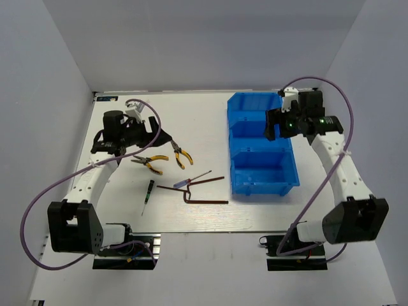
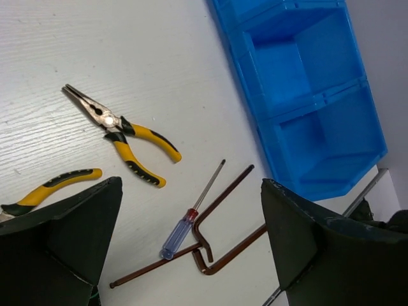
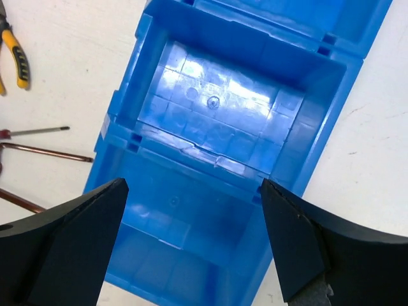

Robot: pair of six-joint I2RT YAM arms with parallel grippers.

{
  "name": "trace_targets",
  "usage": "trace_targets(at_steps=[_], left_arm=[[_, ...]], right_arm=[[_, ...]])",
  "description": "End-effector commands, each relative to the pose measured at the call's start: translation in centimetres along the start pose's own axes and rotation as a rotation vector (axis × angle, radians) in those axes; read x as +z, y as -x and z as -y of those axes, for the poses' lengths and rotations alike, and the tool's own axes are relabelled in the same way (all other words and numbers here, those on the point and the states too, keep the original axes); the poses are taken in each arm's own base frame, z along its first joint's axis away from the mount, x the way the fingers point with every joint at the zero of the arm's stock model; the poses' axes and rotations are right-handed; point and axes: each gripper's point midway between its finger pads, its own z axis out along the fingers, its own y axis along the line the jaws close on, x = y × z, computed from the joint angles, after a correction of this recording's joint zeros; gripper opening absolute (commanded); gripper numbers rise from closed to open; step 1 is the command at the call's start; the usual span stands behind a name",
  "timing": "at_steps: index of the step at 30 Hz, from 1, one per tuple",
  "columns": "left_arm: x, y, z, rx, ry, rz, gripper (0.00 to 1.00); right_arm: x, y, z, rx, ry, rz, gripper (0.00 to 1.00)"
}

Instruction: Sort the tools into containers

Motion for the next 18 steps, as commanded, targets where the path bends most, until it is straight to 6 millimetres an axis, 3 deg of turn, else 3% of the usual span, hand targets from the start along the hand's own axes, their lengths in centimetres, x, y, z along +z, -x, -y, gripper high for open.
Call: trace_targets(at_steps=[1,5,6,7,8,9,11,13,14,15,16,18], left_arm=[[0.6,0.2,0.7,-0.024,-0.06,-0.019,1.0],[1.8,0.4,-1.0,0.0,0.023,-0.081,0.93],[2.2,0.3,-1.3,-0.011,0.027,-0.097,0.8],[2.3,0.6,-1.9,-0.006,0.06,-0.103,0.67],[2.5,0.6,-2.4,-0.016,0.085,-0.115,0.45],[2.5,1.4,-3.4,0.014,0.142,-0.112,0.0],[3.3,-0.1,-5.1,-0.018,0.208,-0.188,0.0],[3.6,0.1,-7.1,-0.034,0.308,-0.194,0.0],[4.2,-1.1,-8.2,-0.061,0.353,-0.242,0.07],[4.5,-0.1,-9.0,-0.063,0.394,-0.222,0.18],[5.2,-0.3,-8.8,-0.07,0.39,-0.238,0.39],[7.2,-0.3,-9.6,-0.098,0.408,-0.275,0.52]], right_arm=[[-1.2,1.9,-0.1,-0.114,-0.002,0.148,0.91],[-1.4,0.0,-2.0,-0.268,0.103,0.169,0.88],[-1.3,0.0,-1.9,-0.269,0.095,0.176,0.82],[-1.4,0.1,-2.3,-0.25,0.122,0.173,0.56],[-1.3,0.0,-2.4,-0.238,0.128,0.166,0.31],[-1.7,0.7,-2.4,-0.239,0.122,0.176,0.04],[-1.4,0.4,-2.4,-0.218,0.131,0.148,0.0],[-1.6,0.6,-2.8,-0.218,0.151,0.147,0.0],[-1.5,0.4,-3.1,-0.228,0.168,0.14,0.42],[-1.5,0.4,-3.3,-0.226,0.178,0.138,0.55],[-1.5,0.2,-3.4,-0.219,0.18,0.128,0.55],[-1.3,-0.1,-3.3,-0.203,0.173,0.117,0.55]])
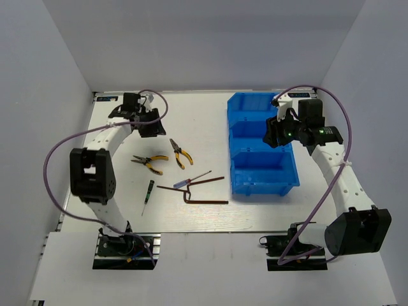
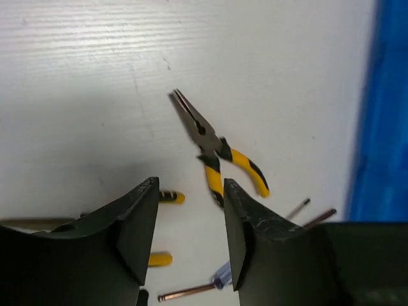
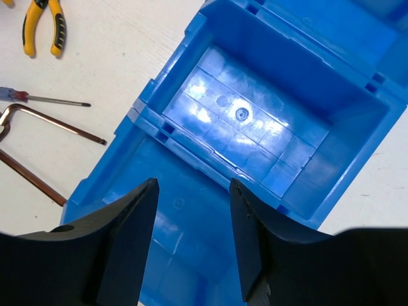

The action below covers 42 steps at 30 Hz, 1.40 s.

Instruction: Sort the tools into containers

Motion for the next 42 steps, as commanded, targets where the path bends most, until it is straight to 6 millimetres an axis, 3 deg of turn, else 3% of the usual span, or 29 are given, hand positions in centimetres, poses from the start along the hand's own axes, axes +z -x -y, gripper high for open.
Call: trace_targets(at_steps=[1,2,4,6,8,13,16,22,38,40,42], left_arm=[[2.2,0.1,-0.5,-0.035,0.103,-0.075,0.57],[2.4,0.6,0.0,-0.043,0.132,-0.105,0.58],[4.7,-1.0,0.0,-0.069,0.162,-0.182,0.6],[5.4,-1.6,1.7,-0.03,0.151,-0.197,0.6],[6.2,-2.4,1.6,-0.004,0.194,-0.209,0.58],[5.7,-4.8,3.7,0.099,0.238,-0.267,0.54],[4.6,-4.9,4.0,0.132,0.277,-0.24,0.54],[4.5,-8.1,2.4,0.119,0.381,-0.296,0.56],[8.4,-11.1,2.3,0.142,0.407,-0.334,0.5],[8.7,-12.2,1.8,0.146,0.435,-0.355,0.46],[8.9,-14.0,0.5,0.14,0.471,-0.391,0.36]], right_arm=[[-0.2,1.4,-0.3,-0.01,0.015,0.034,0.55],[-0.2,0.9,-0.3,0.002,0.006,0.015,0.56],[-0.1,0.6,0.1,0.006,-0.006,0.005,0.58],[-0.1,0.3,0.0,0.011,-0.008,-0.006,0.58],[0.0,-0.1,0.2,0.021,-0.016,-0.016,0.58],[0.4,-0.8,0.2,0.036,-0.018,-0.033,0.59],[0.6,-1.0,0.3,0.04,-0.02,-0.037,0.59],[0.8,-0.8,0.2,0.061,-0.008,-0.033,0.6],[0.3,-1.4,-0.1,0.058,-0.013,-0.036,0.63],[0.3,-1.3,0.0,0.058,-0.015,-0.034,0.63],[0.2,-1.3,0.0,0.058,-0.017,-0.033,0.63]])
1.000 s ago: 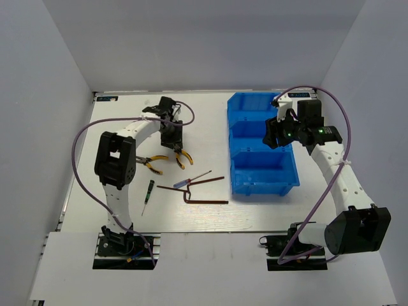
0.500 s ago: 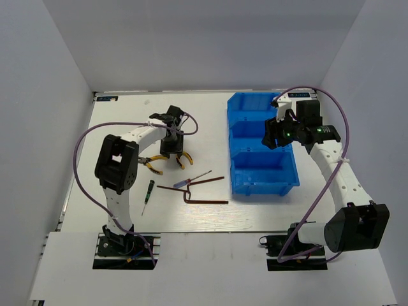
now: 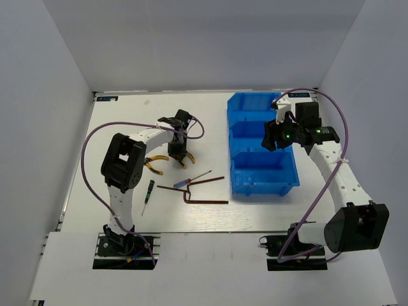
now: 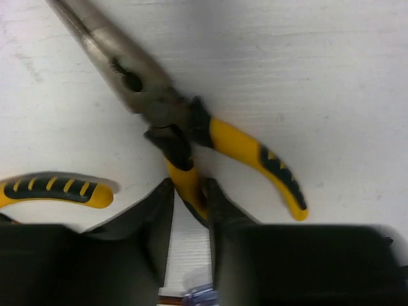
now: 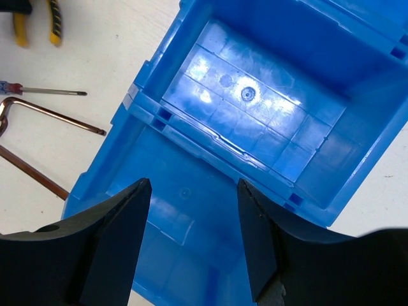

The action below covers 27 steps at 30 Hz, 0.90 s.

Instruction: Sort the tools into containers

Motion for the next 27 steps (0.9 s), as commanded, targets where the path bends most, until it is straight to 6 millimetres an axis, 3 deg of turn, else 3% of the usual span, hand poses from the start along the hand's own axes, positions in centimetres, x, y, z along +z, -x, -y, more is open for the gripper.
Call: trace_targets(at_steps=[1,4,5,7,9,11,13,14,16,17,18,19,21,22,23,25,27], left_arm=[[2.5,-3.0,-1.4,-0.005,0.084,-0.07,0.23],[2.8,-3.4,-1.5,-0.004,0.086,-0.075,0.03],[2.1,-3.1,-1.1,0.003,0.076,-0.057,0.0],[0.5,-0.7,0.2,0.018,0.03,0.018,0.0],[-2.5,4.0,2.4,0.056,-0.064,0.139,0.0],[-6.5,9.0,6.3,0.16,-0.227,0.298,0.0],[-8.5,12.1,8.2,0.212,-0.301,0.392,0.0],[-11.0,14.8,10.2,0.287,-0.392,0.494,0.0],[-11.3,17.3,12.1,0.362,-0.448,0.574,0.0],[-13.1,18.4,13.8,0.44,-0.535,0.632,0.0],[-13.1,19.2,13.8,0.423,-0.565,0.655,0.0],[-13.9,19.9,14.3,0.417,-0.594,0.691,0.0],[-14.9,22.1,14.6,0.452,-0.584,0.811,0.0],[-14.6,22.7,15.0,0.453,-0.587,0.834,0.0],[-16.0,23.8,15.8,0.445,-0.598,0.884,0.0],[-15.4,25.3,16.8,0.412,-0.623,0.928,0.0],[-17.2,26.7,18.5,0.395,-0.645,1.017,0.0]], right_arm=[[-0.8,0.7,0.0,-0.006,-0.014,0.034,0.63],[-0.9,0.5,0.1,-0.005,-0.019,0.029,0.63],[-0.8,0.5,-0.1,-0.008,-0.012,0.028,0.63],[-0.9,0.2,-0.1,-0.016,-0.013,0.023,0.63],[-1.0,0.1,-0.2,-0.029,-0.003,0.021,0.63],[-1.0,0.1,-0.3,-0.04,0.007,0.02,0.64],[-1.0,0.0,-0.5,-0.057,0.017,0.016,0.64],[-1.2,0.1,-0.4,-0.061,0.014,0.021,0.63],[-1.3,0.0,-0.4,-0.075,0.011,0.017,0.63],[-1.7,0.0,-0.4,-0.086,0.002,0.024,0.62],[-1.7,0.1,-0.3,-0.092,-0.005,0.028,0.62],[-1.8,-0.3,0.1,-0.096,-0.025,0.015,0.59],[-2.4,-0.1,0.2,-0.102,-0.046,0.03,0.4],[-2.6,-0.4,0.6,-0.103,-0.071,0.024,0.25],[-3.2,0.1,0.8,-0.115,-0.099,0.055,0.0],[-3.2,-0.5,1.1,-0.118,-0.12,0.053,0.0],[-3.4,-0.3,1.1,-0.133,-0.131,0.078,0.0]])
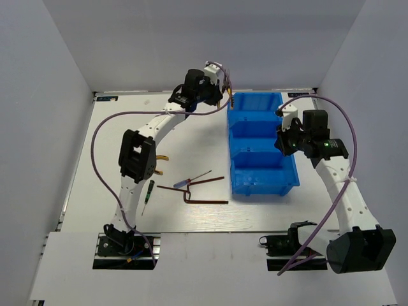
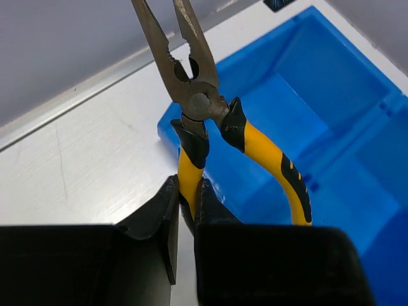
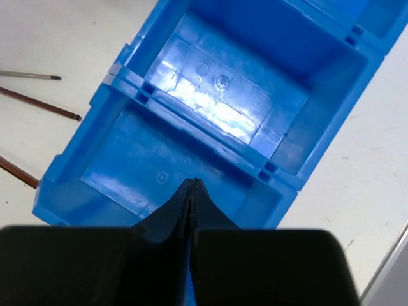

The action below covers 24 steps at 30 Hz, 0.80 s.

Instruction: Sort the tools into containers

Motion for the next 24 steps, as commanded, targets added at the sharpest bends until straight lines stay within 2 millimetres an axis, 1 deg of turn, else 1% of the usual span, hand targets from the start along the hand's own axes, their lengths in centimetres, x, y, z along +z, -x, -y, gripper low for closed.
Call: trace_targets(at_steps=[1,2,3,4,5,6,8,9,10,11,12,13,15,16,17,18,19,20,21,22,23,24], left_arm=[[0.8,6.9,1.8,0.027,-0.038,0.25,0.0],[1.3,7.0,2.3,0.019,-0.038,0.271,0.0],[1.9,6.9,1.8,0.005,-0.018,0.287,0.0],[2.2,7.4,2.1,-0.014,0.001,0.323,0.0],[2.6,7.4,2.8,-0.009,-0.011,0.337,0.0],[3.1,7.8,3.3,-0.013,-0.018,0.371,0.0],[3.7,8.1,3.4,-0.049,-0.03,0.396,0.0],[4.1,8.1,4.2,-0.06,-0.044,0.4,0.0],[4.9,7.8,4.1,-0.078,-0.047,0.395,0.0],[5.3,7.5,4.9,-0.087,-0.061,0.391,0.0],[5.6,7.3,4.9,-0.098,-0.064,0.396,0.0],[6.2,6.7,5.6,-0.108,-0.076,0.388,0.0],[6.6,6.0,5.3,-0.126,-0.061,0.373,0.0],[7.0,5.3,5.1,-0.128,-0.059,0.361,0.01],[7.2,4.9,5.7,-0.13,-0.057,0.35,0.05],[7.4,4.2,5.4,-0.134,-0.044,0.336,0.1],[7.5,3.9,5.4,-0.136,-0.042,0.327,0.16],[7.7,3.2,5.7,-0.138,-0.038,0.314,0.26],[7.7,3.2,5.8,-0.138,-0.038,0.314,0.43],[8.0,2.7,5.5,-0.141,-0.026,0.3,0.49],[7.9,2.8,5.5,-0.142,-0.025,0.295,0.55],[7.7,3.6,5.6,-0.14,-0.028,0.31,0.62]], right_arm=[[-0.5,0.1,0.6,-0.026,-0.043,0.027,0.0],[-0.5,-0.4,0.3,-0.009,-0.037,0.015,0.0],[-0.5,-0.5,0.3,-0.002,-0.037,0.011,0.0],[-0.5,-0.7,0.2,0.001,-0.034,0.01,0.0],[-0.5,-1.1,0.1,0.011,-0.036,0.006,0.0],[-0.5,-1.1,-0.1,0.017,-0.03,0.01,0.0],[-0.5,-1.7,-0.3,0.025,-0.026,0.003,0.0],[-0.4,-1.9,-0.4,0.023,-0.022,-0.001,0.0],[-0.4,-2.1,-0.4,0.024,-0.027,-0.004,0.0],[-0.4,-2.2,-0.4,0.027,-0.023,-0.006,0.0],[-0.3,-2.4,-0.6,0.026,-0.021,-0.009,0.0],[-0.3,-2.5,-0.5,0.03,-0.02,-0.012,0.0],[-0.3,-2.8,-0.5,0.034,-0.023,-0.017,0.0],[-0.3,-2.7,-0.5,0.033,-0.024,-0.012,0.0],[-0.3,-2.7,-0.5,0.035,-0.023,-0.014,0.0],[-0.3,-2.6,-0.6,0.031,-0.021,-0.008,0.0],[-0.3,-2.5,-0.5,0.031,-0.023,-0.004,0.0],[-0.2,-2.5,-0.5,0.032,-0.022,-0.004,0.0],[-0.2,-2.2,-0.5,0.028,-0.021,0.006,0.0],[-0.1,-2.5,-0.7,0.033,-0.015,-0.002,0.0],[0.0,-2.5,-0.6,0.033,-0.014,-0.001,0.0],[-0.2,-2.2,-0.6,0.03,-0.014,0.008,0.0]])
